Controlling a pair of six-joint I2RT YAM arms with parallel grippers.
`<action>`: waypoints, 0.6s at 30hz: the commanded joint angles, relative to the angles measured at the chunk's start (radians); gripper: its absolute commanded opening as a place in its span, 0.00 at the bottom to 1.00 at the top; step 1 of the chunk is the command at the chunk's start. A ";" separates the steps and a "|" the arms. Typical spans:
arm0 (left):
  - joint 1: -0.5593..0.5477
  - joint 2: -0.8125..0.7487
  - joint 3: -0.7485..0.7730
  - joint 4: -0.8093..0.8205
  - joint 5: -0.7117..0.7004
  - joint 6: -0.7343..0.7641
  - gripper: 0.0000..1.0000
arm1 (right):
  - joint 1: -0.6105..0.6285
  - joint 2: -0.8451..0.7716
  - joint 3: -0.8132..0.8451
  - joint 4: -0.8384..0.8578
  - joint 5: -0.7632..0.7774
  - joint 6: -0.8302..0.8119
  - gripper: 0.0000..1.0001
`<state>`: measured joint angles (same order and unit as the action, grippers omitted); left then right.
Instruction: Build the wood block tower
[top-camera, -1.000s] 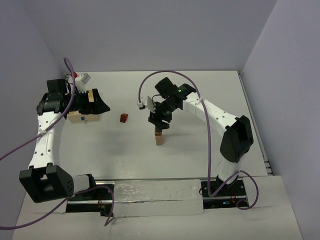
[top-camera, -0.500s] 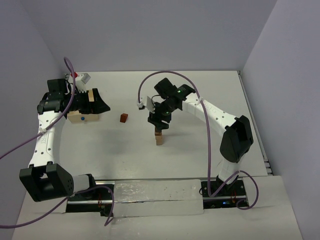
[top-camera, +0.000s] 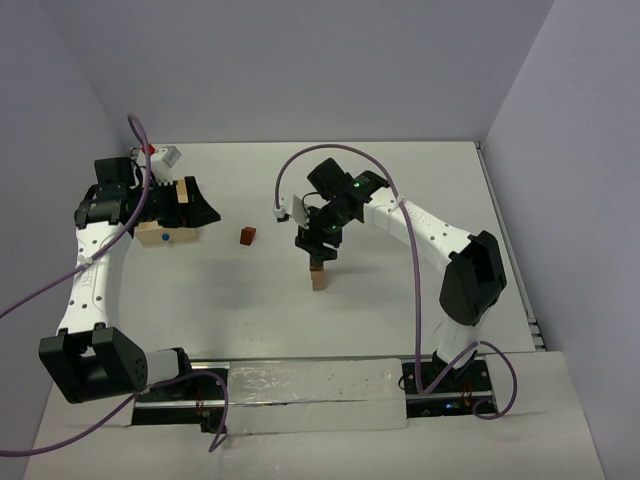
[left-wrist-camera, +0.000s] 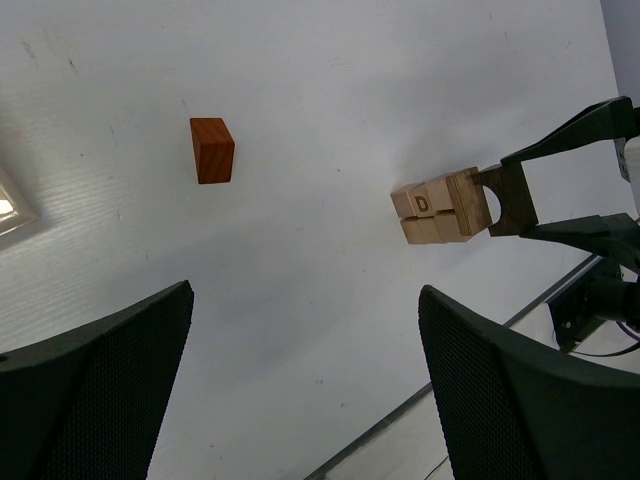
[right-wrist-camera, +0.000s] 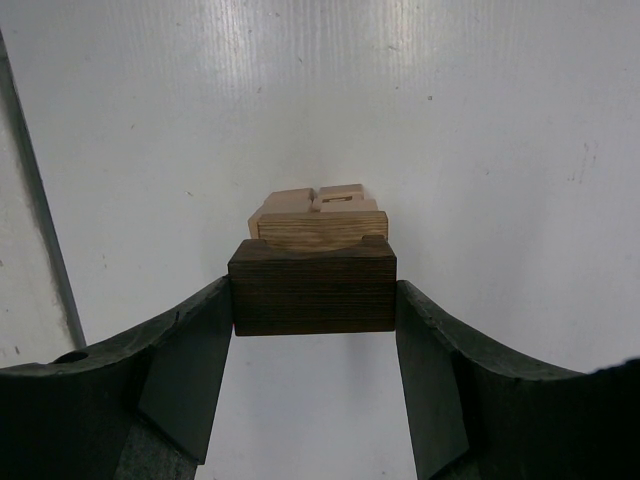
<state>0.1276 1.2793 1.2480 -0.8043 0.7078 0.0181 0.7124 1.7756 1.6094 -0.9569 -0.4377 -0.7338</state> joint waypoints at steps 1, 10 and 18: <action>0.007 -0.015 0.014 0.030 0.007 -0.009 0.99 | 0.012 -0.008 -0.014 0.044 -0.006 -0.004 0.17; 0.007 -0.012 0.016 0.028 0.000 -0.009 0.99 | 0.011 0.001 -0.019 0.053 0.001 -0.006 0.19; 0.007 -0.005 0.019 0.031 -0.002 -0.009 0.99 | 0.012 0.001 -0.019 0.050 0.004 -0.014 0.20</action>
<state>0.1276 1.2793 1.2480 -0.8043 0.7075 0.0181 0.7158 1.7756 1.5955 -0.9348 -0.4335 -0.7341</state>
